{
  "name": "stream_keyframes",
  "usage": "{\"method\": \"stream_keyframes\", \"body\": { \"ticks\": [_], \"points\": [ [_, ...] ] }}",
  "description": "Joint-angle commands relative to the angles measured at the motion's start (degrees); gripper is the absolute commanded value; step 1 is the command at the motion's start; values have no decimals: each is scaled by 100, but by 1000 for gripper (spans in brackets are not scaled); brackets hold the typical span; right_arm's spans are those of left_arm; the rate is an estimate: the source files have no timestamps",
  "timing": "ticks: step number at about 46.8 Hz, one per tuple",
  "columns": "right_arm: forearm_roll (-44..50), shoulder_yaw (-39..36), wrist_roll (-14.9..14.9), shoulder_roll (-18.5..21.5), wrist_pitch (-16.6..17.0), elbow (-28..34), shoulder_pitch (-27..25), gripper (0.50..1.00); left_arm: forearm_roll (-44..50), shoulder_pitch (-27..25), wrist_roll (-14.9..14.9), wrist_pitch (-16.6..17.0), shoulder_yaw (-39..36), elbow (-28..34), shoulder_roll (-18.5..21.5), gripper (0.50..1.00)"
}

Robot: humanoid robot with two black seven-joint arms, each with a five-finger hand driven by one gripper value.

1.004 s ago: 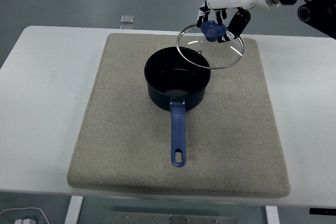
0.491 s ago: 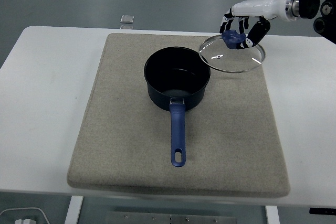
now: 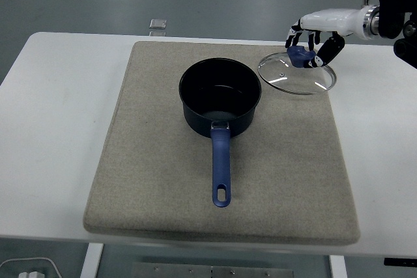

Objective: Lift the pot lid and place it to the right of the pot.

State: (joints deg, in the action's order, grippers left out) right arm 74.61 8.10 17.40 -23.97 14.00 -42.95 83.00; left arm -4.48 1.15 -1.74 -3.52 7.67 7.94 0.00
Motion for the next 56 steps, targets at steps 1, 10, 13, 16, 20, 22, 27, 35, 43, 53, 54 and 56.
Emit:
{"method": "stream_keyframes", "body": {
  "ticks": [1, 10, 13, 16, 20, 22, 27, 35, 43, 53, 54, 56],
  "points": [
    [1, -1, 1, -2, -11, 15, -3, 500, 0, -1, -1, 0, -2, 6, 0, 1000],
    [-25, -1, 1, -72, -2, 24, -3, 500, 0, -1, -1, 0, 6, -3, 0, 1000],
    [-16, 16, 1, -72, -11, 33, -21, 500, 0, -1, -1, 0, -2, -3, 0, 1000],
    [-25, 16, 9, -72, -11, 24, -47, 500, 0, -1, 7, 0, -2, 6, 0, 1000],
    [-51, -19, 9, -72, -2, 24, -30, 500, 0, -1, -1, 0, -2, 6, 0, 1000],
    [-78, -36, 9, -90, 24, 24, 14, 500, 0, -1, 7, 0, -2, 6, 0, 1000],
    [-157, -72, 9, -107, 42, 24, 102, 500, 0, -1, 7, 0, -2, -3, 0, 1000],
    [-867, -142, 1, -11, -20, 15, 94, 525, 0, -1, -1, 0, 6, -3, 0, 1000],
    [-1957, -607, -35, 112, -29, 24, -196, 690, 9, -1, -1, 0, -2, -3, 0, 1000],
    [-3091, -1345, -61, 332, -37, 155, -644, 737, 0, -1, -1, 0, 6, -3, 0, 1000],
    [-3205, -1416, -61, 349, -46, 173, -680, 735, 0, -1, -1, 0, -2, -3, 0, 1000],
    [-3399, -1565, -61, 393, -107, 243, -767, 735, 0, -1, -1, 0, 6, -3, 0, 1000]
  ]
}}
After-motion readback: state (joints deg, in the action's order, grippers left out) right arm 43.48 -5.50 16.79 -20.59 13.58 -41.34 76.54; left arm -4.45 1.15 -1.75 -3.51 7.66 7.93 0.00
